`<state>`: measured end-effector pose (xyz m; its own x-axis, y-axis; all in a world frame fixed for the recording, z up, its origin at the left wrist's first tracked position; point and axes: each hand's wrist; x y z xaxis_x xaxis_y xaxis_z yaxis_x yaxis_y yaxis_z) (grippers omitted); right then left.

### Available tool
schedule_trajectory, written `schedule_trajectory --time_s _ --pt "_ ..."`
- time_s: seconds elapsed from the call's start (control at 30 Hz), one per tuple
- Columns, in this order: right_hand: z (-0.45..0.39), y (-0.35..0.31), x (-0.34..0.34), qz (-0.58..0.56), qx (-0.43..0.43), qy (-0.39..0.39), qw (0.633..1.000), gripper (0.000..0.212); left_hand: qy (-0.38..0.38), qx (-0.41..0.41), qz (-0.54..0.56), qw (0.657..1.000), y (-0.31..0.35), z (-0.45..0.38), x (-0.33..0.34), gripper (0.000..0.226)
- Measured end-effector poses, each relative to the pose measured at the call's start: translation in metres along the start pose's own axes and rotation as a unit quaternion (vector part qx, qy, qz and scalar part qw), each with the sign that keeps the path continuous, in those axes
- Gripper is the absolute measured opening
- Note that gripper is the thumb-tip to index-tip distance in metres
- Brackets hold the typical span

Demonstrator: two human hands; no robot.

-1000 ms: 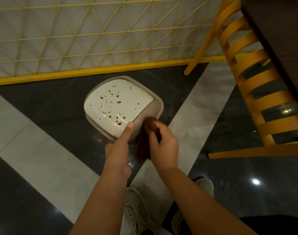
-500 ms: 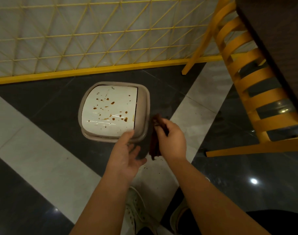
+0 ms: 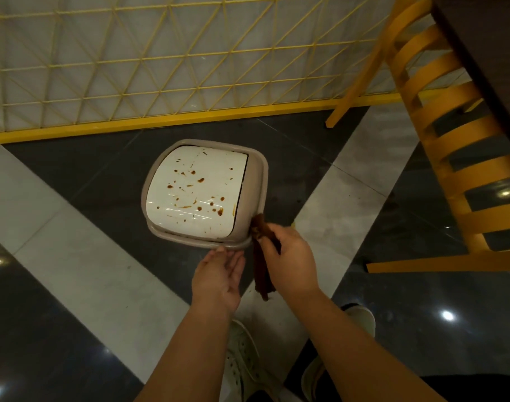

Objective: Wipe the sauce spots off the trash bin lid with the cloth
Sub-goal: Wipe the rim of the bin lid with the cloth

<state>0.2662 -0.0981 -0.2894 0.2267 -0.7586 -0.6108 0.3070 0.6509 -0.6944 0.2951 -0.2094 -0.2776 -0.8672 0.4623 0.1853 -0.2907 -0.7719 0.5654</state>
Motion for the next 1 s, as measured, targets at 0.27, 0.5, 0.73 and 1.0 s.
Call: schedule_trajectory --time_s 0.27,0.5,0.73,1.0 --pt "-0.023 -0.015 -0.006 0.019 -0.005 0.041 0.999 0.022 0.0 0.013 -0.013 1.0 -0.005 -0.003 0.0 0.029" --pt "0.008 0.005 -0.002 0.081 -0.064 -0.005 0.995 0.025 -0.007 0.022 -0.009 1.0 -0.005 -0.007 -0.001 0.031" --pt "-0.004 -0.01 -0.001 0.07 -0.043 0.043 0.996 0.023 -0.023 0.03 -0.029 0.999 -0.004 -0.009 -0.001 0.029" --pt "0.01 0.019 -0.006 -0.013 0.033 0.054 0.998 0.022 -0.004 0.027 -0.018 0.999 0.0 -0.008 -0.005 0.031"
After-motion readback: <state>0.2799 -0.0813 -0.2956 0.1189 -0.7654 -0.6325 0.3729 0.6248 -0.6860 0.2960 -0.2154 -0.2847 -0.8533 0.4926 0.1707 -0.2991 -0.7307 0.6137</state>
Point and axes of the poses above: each hand's wrist, its own z-axis away from the middle knuckle, its own x-axis out of the palm, y = z × x, and after that the axes turned 11 degrees about x, right-handed
